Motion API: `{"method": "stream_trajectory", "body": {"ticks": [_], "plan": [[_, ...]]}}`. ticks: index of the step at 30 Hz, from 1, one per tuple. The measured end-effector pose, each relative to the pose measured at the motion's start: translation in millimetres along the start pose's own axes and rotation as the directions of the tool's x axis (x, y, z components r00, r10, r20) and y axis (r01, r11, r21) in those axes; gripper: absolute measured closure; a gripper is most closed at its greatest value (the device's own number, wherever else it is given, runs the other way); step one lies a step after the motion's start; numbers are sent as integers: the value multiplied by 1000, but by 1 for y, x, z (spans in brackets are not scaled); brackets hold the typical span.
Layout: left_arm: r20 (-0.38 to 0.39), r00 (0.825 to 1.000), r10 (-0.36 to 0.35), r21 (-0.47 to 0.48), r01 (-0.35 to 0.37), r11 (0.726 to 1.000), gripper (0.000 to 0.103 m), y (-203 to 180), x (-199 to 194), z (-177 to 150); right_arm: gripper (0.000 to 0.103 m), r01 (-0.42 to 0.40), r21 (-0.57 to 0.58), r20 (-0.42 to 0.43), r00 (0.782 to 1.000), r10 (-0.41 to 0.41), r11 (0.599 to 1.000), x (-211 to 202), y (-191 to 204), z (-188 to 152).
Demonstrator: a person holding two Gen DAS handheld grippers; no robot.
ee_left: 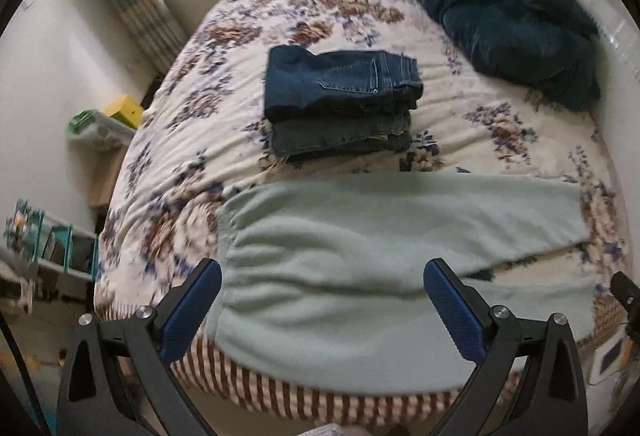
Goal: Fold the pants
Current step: 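Lower both tools to the pants waistband and close both grippers on it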
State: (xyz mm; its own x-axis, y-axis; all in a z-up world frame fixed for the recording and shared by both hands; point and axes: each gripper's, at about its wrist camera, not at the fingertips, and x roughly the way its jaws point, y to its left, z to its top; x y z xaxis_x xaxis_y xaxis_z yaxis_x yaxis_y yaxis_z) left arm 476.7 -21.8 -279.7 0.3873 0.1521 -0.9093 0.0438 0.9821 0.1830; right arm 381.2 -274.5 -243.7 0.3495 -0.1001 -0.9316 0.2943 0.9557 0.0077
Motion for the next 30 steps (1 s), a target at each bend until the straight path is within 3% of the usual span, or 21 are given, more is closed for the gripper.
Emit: {"method": "stream_trajectory", "body": {"ticks": [5, 9, 12, 15, 18, 20, 25, 27, 28, 29, 30], "plan": [[-82, 996, 24, 152, -11, 988, 0, -34, 108, 48, 0, 37, -202, -109, 992, -60, 979, 127, 47, 60], [-165, 986, 9, 303, 42, 952, 0, -61, 200, 71, 0, -10, -396, -237, 967, -92, 918, 238, 77, 94], [-238, 971, -11, 416, 112, 902, 5, -88, 260, 79, 0, -43, -515, -298, 945, -132, 856, 310, 96, 117], [-330, 943, -53, 469, 212, 857, 12, -105, 309, 83, 0, -95, -638, -353, 918, -180, 764, 380, 120, 135], [-399, 914, -69, 493, 277, 825, 13, -115, 341, 88, 0, -141, -740, -398, 879, -260, 657, 441, 136, 138], [-463, 883, -80, 517, 343, 784, 13, -122, 359, 89, 0, -160, -782, -399, 871, -286, 603, 472, 145, 140], [-530, 844, -83, 566, 425, 706, 13, -125, 375, 94, 1, -264, -818, -451, 846, -284, 512, 515, 156, 134], [-538, 837, -96, 569, 445, 691, 13, -122, 372, 97, 8, -300, -807, -482, 832, -274, 508, 524, 157, 135], [-542, 835, -101, 568, 451, 689, 22, -121, 369, 97, 13, -318, -796, -500, 825, -263, 515, 526, 157, 136], [-551, 827, -111, 559, 465, 686, 31, -119, 366, 97, 26, -337, -784, -518, 819, -249, 521, 526, 156, 138], [-557, 820, -128, 546, 478, 688, 49, -117, 362, 96, 44, -361, -767, -538, 812, -226, 530, 524, 157, 141]]}}
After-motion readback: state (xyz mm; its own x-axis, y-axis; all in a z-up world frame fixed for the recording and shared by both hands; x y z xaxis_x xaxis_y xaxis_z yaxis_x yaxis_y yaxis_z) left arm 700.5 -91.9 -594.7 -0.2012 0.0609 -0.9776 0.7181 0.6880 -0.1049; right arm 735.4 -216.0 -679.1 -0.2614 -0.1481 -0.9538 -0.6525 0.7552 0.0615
